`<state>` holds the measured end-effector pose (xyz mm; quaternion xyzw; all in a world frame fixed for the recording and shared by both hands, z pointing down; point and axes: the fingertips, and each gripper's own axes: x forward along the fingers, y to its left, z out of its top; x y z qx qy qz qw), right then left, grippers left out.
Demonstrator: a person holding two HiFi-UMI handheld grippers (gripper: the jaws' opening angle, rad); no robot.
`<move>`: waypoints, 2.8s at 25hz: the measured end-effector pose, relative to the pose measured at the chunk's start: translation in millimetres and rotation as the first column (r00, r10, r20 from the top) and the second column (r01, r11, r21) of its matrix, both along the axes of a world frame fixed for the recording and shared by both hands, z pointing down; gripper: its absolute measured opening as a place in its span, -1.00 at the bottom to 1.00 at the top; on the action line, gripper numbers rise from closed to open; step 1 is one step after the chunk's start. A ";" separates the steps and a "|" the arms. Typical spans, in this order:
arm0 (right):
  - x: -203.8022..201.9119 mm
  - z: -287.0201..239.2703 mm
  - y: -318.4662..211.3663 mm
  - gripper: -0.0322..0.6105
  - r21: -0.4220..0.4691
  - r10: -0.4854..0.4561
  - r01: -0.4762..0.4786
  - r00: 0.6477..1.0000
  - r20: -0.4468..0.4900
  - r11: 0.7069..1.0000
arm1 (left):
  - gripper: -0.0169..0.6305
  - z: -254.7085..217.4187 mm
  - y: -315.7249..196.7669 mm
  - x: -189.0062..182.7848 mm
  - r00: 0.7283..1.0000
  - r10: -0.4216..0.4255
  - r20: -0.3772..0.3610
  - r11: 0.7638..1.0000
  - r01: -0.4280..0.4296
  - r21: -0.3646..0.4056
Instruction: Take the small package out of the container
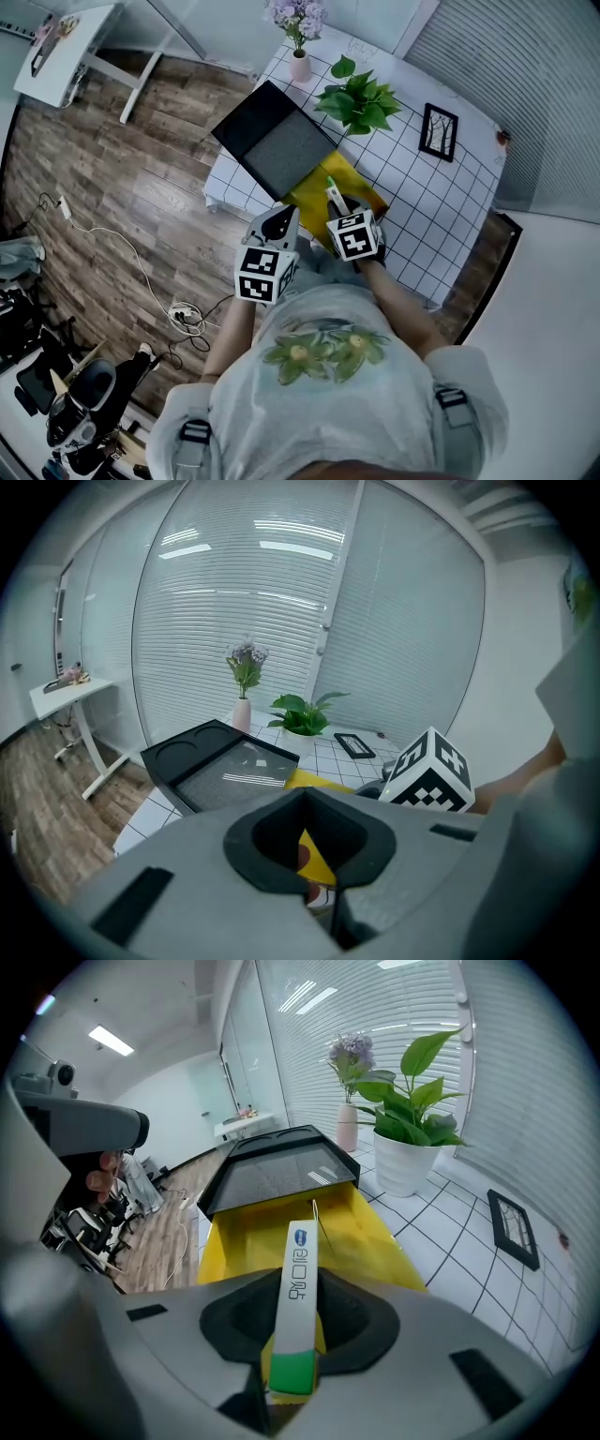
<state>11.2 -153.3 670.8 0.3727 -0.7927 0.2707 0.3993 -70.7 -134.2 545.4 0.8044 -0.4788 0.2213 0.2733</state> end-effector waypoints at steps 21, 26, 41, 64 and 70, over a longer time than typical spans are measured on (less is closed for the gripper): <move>2.2 -17.2 1.0 -0.62 0.058 -0.052 0.051 0.998 0.019 0.997 | -0.93 -7.5 1.1 4.9 1.000 0.006 -0.005 1.000 -0.006 0.027; 3.1 -22.2 2.7 -0.62 0.077 -0.071 0.069 0.997 0.022 0.995 | -0.93 -12.9 0.8 10.3 1.000 0.014 -0.001 0.999 -0.014 0.041; 12.9 -48.5 2.9 -0.62 0.128 -0.082 0.078 0.996 0.025 0.989 | -0.93 -22.0 -0.9 21.3 0.999 0.046 0.004 0.997 -0.046 0.067; 19.2 -119.5 11.3 -0.62 0.229 -0.098 0.072 0.990 0.103 0.971 | -0.93 -27.9 2.8 31.5 0.997 0.080 0.021 0.993 -0.082 0.080; 19.0 -140.5 13.4 -0.62 0.268 -0.110 0.075 0.987 0.115 0.960 | -0.93 -34.4 3.3 36.7 0.995 0.099 0.022 0.990 -0.101 0.095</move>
